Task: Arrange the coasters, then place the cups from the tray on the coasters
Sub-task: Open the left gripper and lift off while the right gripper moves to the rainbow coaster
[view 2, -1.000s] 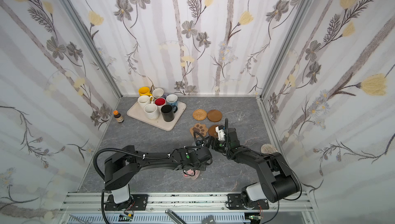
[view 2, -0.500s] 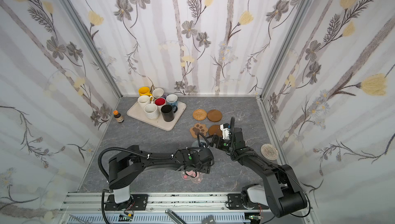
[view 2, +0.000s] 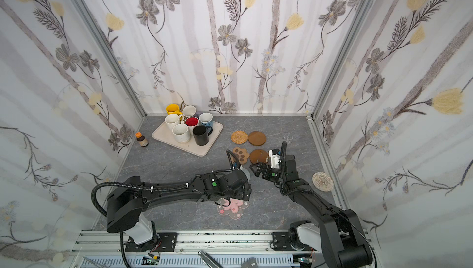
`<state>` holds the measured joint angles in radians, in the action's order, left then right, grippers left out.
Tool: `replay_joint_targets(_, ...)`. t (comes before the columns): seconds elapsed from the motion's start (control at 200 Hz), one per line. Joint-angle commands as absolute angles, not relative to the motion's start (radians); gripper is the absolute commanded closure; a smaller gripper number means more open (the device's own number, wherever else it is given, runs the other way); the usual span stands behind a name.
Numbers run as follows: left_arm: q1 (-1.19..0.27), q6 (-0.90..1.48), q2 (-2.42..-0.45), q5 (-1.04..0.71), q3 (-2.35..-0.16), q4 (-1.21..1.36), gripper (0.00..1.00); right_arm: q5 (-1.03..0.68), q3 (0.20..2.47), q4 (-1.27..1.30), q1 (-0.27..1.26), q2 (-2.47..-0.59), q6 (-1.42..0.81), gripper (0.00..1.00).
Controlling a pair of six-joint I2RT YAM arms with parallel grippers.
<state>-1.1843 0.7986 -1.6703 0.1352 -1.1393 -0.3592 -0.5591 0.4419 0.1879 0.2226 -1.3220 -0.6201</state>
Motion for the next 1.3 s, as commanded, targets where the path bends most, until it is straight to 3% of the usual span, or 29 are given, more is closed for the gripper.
replay_joint_targets(0.0, -1.173, 0.705, -1.648, 0.204, -1.155, -0.354, 0.00, -0.504, 0.497, 0.156, 0.197, -1.317, -0.605, 0.00)
replay_joint_targets(0.679, -0.990, 0.596, -1.476, 0.246, -0.883, 0.082, 0.00, -0.153, 0.683, -0.133, -0.365, -1.409, -0.599, 0.00)
replay_joint_targets(1.114, -0.919, 0.620, -1.385, 0.158, -0.670, 0.221, 0.00, 0.027, 0.727, -0.181, -0.451, -1.562, -0.624, 0.00)
replay_joint_targets(1.299, -0.897, 0.615, -1.365, 0.142, -0.648, 0.225, 0.00, 0.012, 0.724, -0.180, -0.454, -1.625, -0.618, 0.00)
